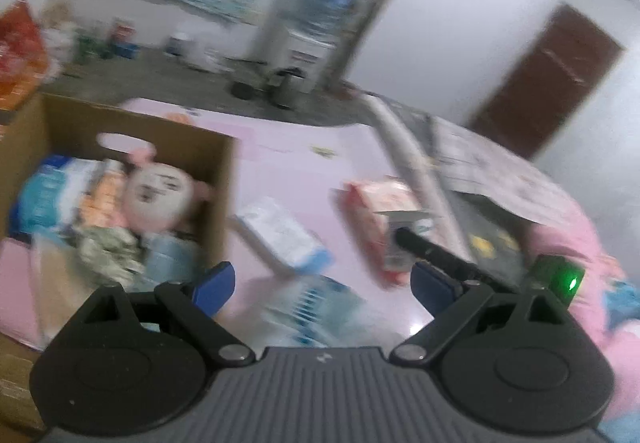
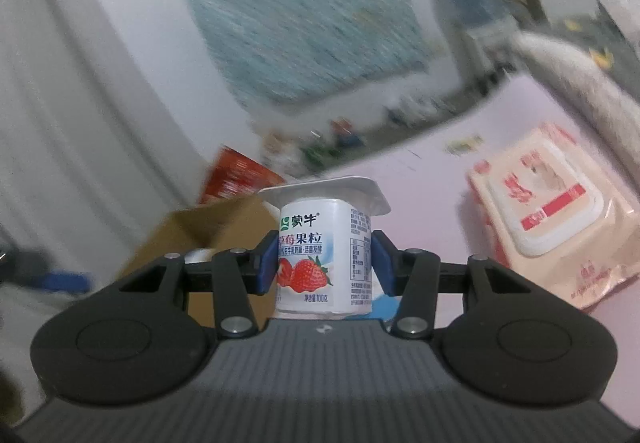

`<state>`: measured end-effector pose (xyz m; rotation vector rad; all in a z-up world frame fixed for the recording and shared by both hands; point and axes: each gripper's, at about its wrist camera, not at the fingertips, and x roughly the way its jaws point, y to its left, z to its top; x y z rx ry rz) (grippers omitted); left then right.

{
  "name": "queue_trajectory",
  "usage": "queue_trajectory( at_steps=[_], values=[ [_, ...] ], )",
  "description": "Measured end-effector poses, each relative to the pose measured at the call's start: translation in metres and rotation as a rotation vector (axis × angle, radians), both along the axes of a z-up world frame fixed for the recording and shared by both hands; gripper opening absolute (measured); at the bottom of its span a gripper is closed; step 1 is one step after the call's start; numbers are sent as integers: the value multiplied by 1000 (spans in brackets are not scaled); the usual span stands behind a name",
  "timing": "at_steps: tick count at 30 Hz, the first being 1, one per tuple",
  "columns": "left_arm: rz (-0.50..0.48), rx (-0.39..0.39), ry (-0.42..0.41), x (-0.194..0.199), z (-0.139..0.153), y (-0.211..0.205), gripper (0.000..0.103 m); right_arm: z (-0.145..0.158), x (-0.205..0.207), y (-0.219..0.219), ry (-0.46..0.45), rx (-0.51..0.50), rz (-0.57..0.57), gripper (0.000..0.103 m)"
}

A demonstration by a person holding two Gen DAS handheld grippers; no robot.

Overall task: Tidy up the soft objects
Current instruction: 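Lift the yogurt cup with the right tool while the left tool closes on its lid, then open the right tool while the left tool lowers the yogurt cup into the box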

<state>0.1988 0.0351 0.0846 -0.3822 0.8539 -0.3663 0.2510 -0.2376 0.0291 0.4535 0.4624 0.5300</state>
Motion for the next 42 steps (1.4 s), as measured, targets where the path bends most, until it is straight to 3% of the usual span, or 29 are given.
queue_trajectory(
  at_steps=[4,7,12,17,20,23,25,31,42],
  values=[
    [-108,-103,31,-13,7,-13,98,15,-62,3,-71,20,84,47],
    [-164,-125,45,-24,7,-21,99,18,-102,11,-113,25,171,47],
    [-318,-62,63,-49,6,-38,100,31,-151,35,-159,-26,325,47],
    [-371,43,38,-84,2,-37,100,49,-181,67,-209,-58,444,47],
    [-366,46,44,-103,-2,-22,97,59,-196,85,-256,-70,506,47],
    [-344,26,44,-117,-3,1,87,66,-203,101,-283,-80,548,47],
    [-321,-9,43,-126,-5,19,76,72,-206,113,-286,-85,569,47],
    [-253,-102,51,-140,-11,64,65,78,-205,162,-306,-120,649,47],
    [-103,-99,-4,-135,-16,123,65,86,-173,245,-285,-162,723,50]
  ],
)
